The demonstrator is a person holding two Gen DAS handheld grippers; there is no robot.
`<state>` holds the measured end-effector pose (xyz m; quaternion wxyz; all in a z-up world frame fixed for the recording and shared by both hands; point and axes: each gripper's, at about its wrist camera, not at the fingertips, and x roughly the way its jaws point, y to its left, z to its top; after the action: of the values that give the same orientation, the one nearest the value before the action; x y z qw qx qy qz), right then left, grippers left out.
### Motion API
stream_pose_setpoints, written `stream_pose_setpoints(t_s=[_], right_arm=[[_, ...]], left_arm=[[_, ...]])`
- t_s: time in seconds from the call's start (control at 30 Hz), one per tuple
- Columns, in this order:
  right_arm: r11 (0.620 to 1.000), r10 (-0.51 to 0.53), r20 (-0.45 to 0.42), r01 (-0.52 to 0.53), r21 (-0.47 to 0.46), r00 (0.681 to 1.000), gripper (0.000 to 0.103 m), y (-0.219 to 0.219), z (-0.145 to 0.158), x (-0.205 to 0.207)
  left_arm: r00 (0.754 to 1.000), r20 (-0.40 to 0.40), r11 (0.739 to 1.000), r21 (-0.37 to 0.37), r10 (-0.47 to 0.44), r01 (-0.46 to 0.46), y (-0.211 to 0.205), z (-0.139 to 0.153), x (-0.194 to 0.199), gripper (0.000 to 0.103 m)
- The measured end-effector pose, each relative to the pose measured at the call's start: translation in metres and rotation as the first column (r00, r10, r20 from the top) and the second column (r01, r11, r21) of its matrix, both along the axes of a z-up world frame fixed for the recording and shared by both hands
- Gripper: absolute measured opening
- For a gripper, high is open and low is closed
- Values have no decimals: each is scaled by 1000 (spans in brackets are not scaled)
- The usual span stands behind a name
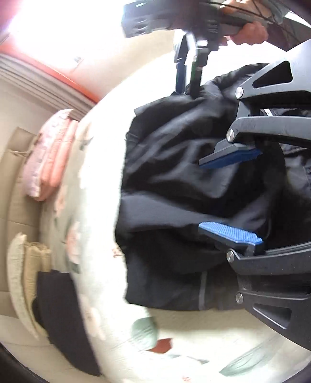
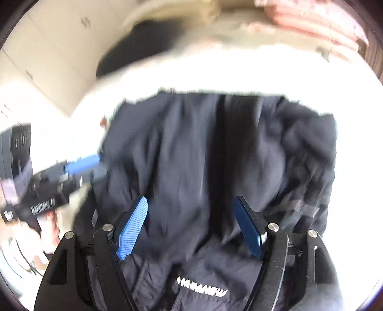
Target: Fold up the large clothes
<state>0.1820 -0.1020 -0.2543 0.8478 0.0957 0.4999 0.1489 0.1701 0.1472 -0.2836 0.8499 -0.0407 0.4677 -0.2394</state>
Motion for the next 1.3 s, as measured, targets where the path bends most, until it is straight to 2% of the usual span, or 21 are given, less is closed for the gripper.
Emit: stream_pose_setpoints(t_s=[0.07, 0.13, 0.2, 0.23, 0.3, 0.33, 0.37, 0.43, 0.53, 0.67, 0.73, 0.8, 0.87, 0.9, 0.93, 1.0, 1.1, 1.17, 1.3], right_arm=[[1000, -5, 35, 6, -22, 999, 78, 4, 10, 31], [996, 19, 40, -15, -92, 999, 78, 18, 3, 60], [990, 47, -44, -52, -132, 998, 78, 33, -29, 87], [984, 43, -94, -59, -170, 995, 75, 38, -48, 100], [967, 48, -176, -90, -239, 983, 75, 46, -91, 111], [964, 53, -165, -94, -248, 985, 78, 53, -96, 116], [959, 60, -136, -95, -267, 989, 80, 56, -97, 113], [950, 68, -123, -102, -296, 990, 80, 60, -93, 110], [969, 69, -100, -91, -231, 993, 77, 49, -73, 100], [977, 94, 0, -93, -192, 996, 77, 39, -25, 50], [976, 127, 16, -122, -178, 992, 77, 39, -13, 22], [965, 160, -11, -159, -207, 987, 77, 46, -21, 0], [944, 178, -69, -190, -270, 982, 64, 55, -45, -3], [939, 172, -101, -194, -285, 980, 64, 54, -58, 0], [944, 166, -131, -196, -265, 977, 64, 48, -74, -6], [958, 151, -132, -178, -224, 980, 64, 41, -88, -1], [966, 137, -131, -161, -203, 982, 64, 38, -85, 2], [967, 137, -125, -160, -199, 983, 64, 35, -75, -2], [987, 111, -94, -121, -103, 989, 67, 11, -44, -26]], left_arm=[[1000, 0, 1000, -27, -3, 3, -4, 3, 2, 57], [1000, -28, 999, -34, -6, 5, -14, -7, 4, 57], [998, -69, 1000, -11, -2, 1, -22, -24, 4, 57], [996, -87, 1000, 6, 0, 0, -25, -37, 3, 57], [992, -122, 999, 52, 8, -2, -30, -80, 4, 57], [993, -121, 999, 34, 14, -10, -27, -85, 4, 57], [994, -105, 1000, -7, 30, -31, -22, -88, 2, 57], [993, -116, 999, -14, 29, -31, -20, -85, 2, 57], [994, -107, 1000, 15, 24, -22, -19, -70, -5, 57], [997, -64, 999, 11, 32, -32, -15, -34, -18, 57], [999, -35, 999, -1, 36, -36, -13, -20, -24, 59], [998, -52, 999, 14, 42, -41, -13, -25, -22, 64], [993, -102, 997, 56, 51, -46, -14, -48, -17, 64], [991, -125, 997, 69, 55, -47, -14, -56, -13, 64], [984, -165, 995, 84, 65, -52, -13, -76, -10, 64], [984, -166, 995, 86, 72, -58, -14, -89, -8, 64], [986, -140, 991, 110, 85, -70, -19, -90, -8, 64], [986, -136, 992, 101, 96, -82, -17, -84, -12, 64], [987, -121, 992, 72, 108, -100, -1, -61, -28, 64]])
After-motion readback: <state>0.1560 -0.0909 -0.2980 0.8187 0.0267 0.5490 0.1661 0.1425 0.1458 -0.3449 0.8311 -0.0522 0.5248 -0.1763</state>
